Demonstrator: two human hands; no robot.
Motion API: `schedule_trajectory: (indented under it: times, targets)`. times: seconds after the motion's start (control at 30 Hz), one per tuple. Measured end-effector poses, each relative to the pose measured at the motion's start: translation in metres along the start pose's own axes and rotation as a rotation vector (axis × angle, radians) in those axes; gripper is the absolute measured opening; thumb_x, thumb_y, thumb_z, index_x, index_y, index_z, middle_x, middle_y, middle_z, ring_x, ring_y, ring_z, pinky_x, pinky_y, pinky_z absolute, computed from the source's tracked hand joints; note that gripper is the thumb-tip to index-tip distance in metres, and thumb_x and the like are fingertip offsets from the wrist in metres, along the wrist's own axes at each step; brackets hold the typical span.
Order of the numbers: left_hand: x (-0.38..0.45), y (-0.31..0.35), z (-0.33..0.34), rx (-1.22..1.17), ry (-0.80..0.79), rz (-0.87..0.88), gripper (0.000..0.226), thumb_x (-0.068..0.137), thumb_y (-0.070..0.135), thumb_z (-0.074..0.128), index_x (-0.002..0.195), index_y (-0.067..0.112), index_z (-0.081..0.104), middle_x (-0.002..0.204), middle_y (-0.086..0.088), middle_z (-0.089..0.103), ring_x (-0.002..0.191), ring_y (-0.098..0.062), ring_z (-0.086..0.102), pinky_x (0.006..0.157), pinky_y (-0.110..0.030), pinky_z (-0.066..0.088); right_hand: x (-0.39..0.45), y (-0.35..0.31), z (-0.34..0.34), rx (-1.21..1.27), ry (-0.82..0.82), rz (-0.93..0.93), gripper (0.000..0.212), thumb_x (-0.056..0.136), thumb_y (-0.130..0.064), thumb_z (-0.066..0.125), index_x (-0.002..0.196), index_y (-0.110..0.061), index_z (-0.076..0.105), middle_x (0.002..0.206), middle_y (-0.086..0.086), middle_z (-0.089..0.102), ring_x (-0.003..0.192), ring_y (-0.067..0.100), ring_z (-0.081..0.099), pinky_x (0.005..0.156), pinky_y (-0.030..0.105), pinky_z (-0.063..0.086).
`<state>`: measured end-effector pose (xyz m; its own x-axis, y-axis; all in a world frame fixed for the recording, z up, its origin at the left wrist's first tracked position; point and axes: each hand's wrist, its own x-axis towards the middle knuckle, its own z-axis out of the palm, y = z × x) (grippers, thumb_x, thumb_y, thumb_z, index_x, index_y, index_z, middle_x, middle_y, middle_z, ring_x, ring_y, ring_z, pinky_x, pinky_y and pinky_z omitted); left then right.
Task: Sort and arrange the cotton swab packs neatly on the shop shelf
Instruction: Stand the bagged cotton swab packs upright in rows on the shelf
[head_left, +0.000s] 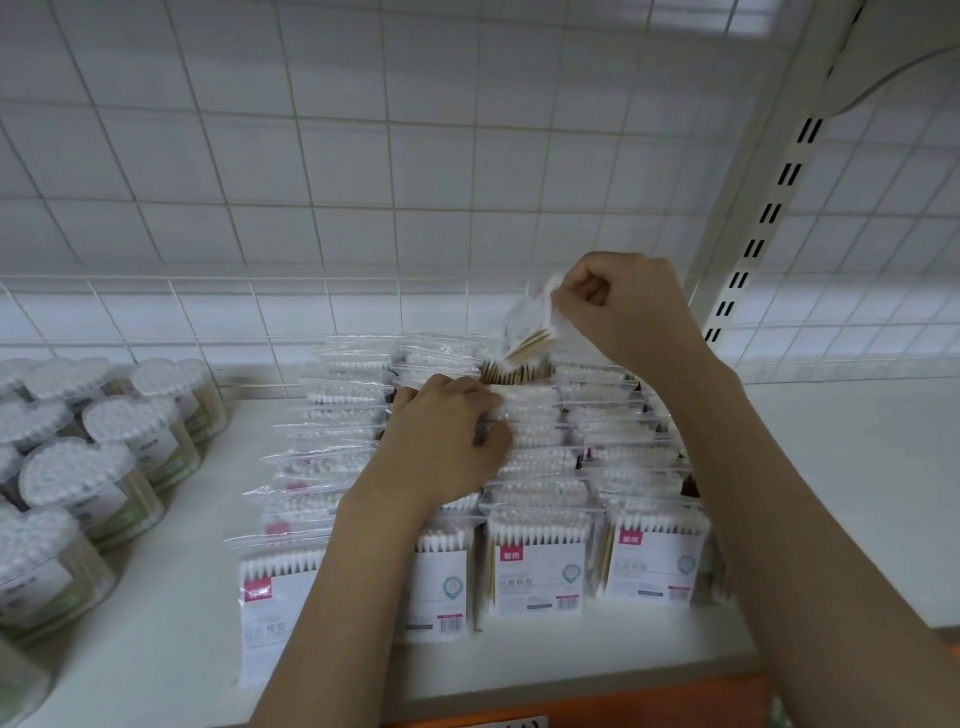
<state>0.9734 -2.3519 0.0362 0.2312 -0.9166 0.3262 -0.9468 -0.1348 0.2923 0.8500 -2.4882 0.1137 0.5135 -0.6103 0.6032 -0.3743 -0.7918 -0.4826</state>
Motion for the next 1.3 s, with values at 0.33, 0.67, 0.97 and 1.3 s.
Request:
schedule_trajectory:
  times: [0.33, 0.67, 0.97, 1.3]
  targets:
    - [0.0, 0.001, -0.001, -0.012, -0.013, -0.007, 0.054, 0.076, 0.044, 0.028, 0.108, 0.018, 0.061, 0.116, 0.011, 0.057, 0.109, -0.016, 0.043, 0.081, -0.028, 0.019, 0.0, 0.008, 0.009, -0.168, -0.069, -0.141, 0.018, 0.088, -0.004, 0.05, 0.103, -0.006, 0.06, 0.088, 0.009, 0.068, 0.076, 0.021, 0.061, 0.071, 0.037, 0.052]
    - [0.0, 0.001, -0.002, -0.013, -0.029, -0.018, 0.041, 0.087, 0.039, 0.038, 0.12, 0.024, 0.058, 0.129, 0.014, 0.052, 0.118, -0.017, 0.041, 0.091, -0.032, 0.024, -0.002, 0.019, 0.028, -0.213, -0.293, -0.167, 0.019, 0.091, -0.008, 0.049, 0.102, -0.012, 0.064, 0.084, 0.007, 0.068, 0.076, 0.021, 0.063, 0.075, 0.037, 0.052]
    - [0.007, 0.002, -0.005, -0.017, 0.008, -0.031, 0.048, 0.085, 0.034, 0.049, 0.13, 0.019, 0.049, 0.13, 0.007, 0.049, 0.121, -0.018, 0.042, 0.095, -0.035, 0.028, -0.011, 0.025, 0.043, -0.138, -0.474, -0.115, 0.022, 0.09, -0.003, 0.048, 0.099, -0.012, 0.066, 0.089, 0.007, 0.069, 0.083, 0.02, 0.063, 0.077, 0.037, 0.051]
    - [0.022, -0.003, 0.004, 0.039, -0.092, -0.075, 0.042, 0.094, 0.037, 0.037, 0.129, 0.017, 0.05, 0.147, 0.001, 0.036, 0.136, -0.016, 0.027, 0.112, -0.044, 0.018, 0.012, 0.03, 0.04, -0.185, -0.516, -0.086, 0.029, 0.089, -0.006, 0.045, 0.108, -0.011, 0.066, 0.106, 0.006, 0.067, 0.089, 0.016, 0.061, 0.082, 0.026, 0.049]
